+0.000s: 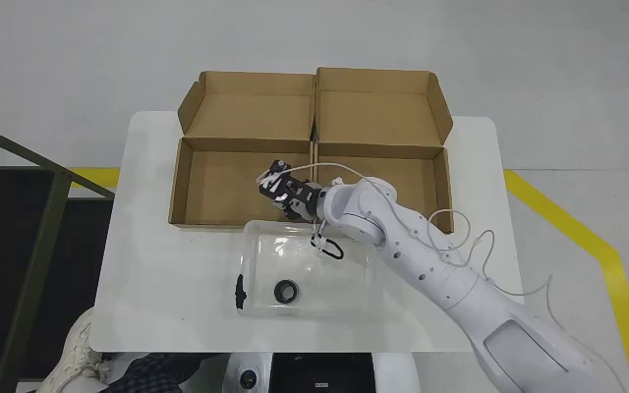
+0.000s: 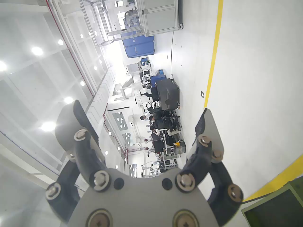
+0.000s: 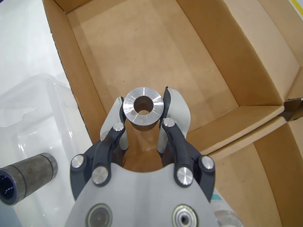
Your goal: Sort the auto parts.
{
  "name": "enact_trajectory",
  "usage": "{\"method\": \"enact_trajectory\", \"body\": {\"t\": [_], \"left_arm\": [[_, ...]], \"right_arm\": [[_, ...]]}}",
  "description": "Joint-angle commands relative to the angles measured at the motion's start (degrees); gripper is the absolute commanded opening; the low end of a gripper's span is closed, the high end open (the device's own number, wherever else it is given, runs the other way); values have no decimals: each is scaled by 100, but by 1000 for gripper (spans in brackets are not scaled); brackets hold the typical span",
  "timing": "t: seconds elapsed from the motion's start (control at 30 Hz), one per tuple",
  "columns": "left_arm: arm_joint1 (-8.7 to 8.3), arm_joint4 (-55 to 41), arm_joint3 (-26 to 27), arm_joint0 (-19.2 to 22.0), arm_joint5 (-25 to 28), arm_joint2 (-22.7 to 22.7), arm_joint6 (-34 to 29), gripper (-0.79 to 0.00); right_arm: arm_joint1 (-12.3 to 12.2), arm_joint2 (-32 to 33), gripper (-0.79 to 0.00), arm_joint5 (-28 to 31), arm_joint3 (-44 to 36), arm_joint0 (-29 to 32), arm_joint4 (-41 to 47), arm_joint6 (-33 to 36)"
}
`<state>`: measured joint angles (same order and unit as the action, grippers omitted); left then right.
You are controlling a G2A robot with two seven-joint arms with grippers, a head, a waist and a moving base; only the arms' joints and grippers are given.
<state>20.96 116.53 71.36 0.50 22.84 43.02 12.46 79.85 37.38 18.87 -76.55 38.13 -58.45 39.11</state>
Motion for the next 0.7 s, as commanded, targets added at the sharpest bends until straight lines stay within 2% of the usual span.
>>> {"method": "enact_trajectory", "body": {"t": [0.0, 0.17, 0.27, 0.53, 0.67], "left_arm": [[0, 0, 0, 0, 0, 0, 0, 0], [0, 0, 0, 0, 0, 0, 0, 0], [0, 0, 0, 0, 0, 0, 0, 0], [0, 0, 0, 0, 0, 0, 0, 0], [0, 0, 0, 0, 0, 0, 0, 0]], "right_arm": [[15, 11, -714, 14, 23, -7, 39, 52], [54, 19, -619, 58, 71, -31, 102, 214], [77, 32, -610, 67, 102, -38, 145, 280], [131, 44, -474, 169, 164, -52, 255, 449], [156, 51, -449, 190, 171, -56, 292, 518]]}}
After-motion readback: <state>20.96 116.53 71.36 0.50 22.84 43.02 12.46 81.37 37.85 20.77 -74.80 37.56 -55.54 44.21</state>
